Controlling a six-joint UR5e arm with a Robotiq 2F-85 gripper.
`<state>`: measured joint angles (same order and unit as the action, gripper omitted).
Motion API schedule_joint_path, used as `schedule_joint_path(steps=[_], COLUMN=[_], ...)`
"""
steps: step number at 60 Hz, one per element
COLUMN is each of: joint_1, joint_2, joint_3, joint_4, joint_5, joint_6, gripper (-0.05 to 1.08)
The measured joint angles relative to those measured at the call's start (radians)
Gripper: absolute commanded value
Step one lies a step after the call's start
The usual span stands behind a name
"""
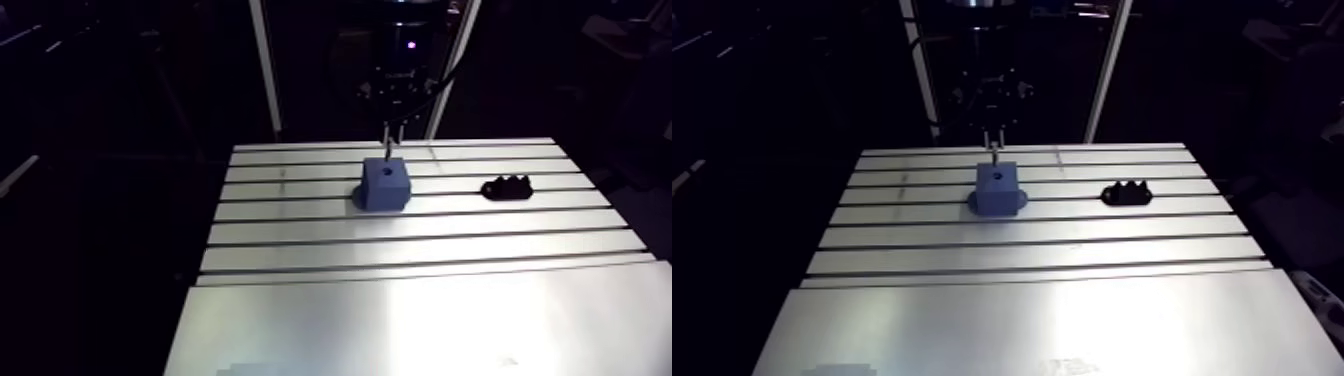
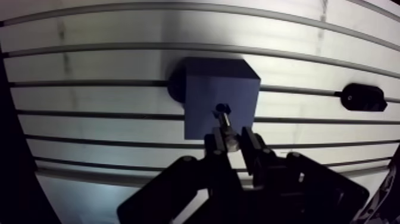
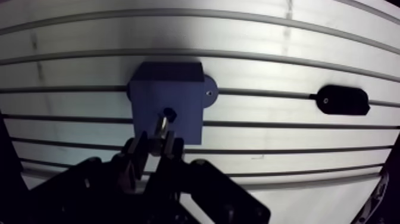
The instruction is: Pick up the M10 bolt and insert it into the hex recess until seated.
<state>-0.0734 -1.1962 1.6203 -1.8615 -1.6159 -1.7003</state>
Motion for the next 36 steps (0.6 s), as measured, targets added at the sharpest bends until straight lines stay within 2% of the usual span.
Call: schedule_joint_path(steps=[36], joint_1=[-0.001], joint_2=[0.018], joint_3=[0.0], joint_4=[-0.001], joint_5=[-0.003], joint_6=[-0.005], gripper=[0.79])
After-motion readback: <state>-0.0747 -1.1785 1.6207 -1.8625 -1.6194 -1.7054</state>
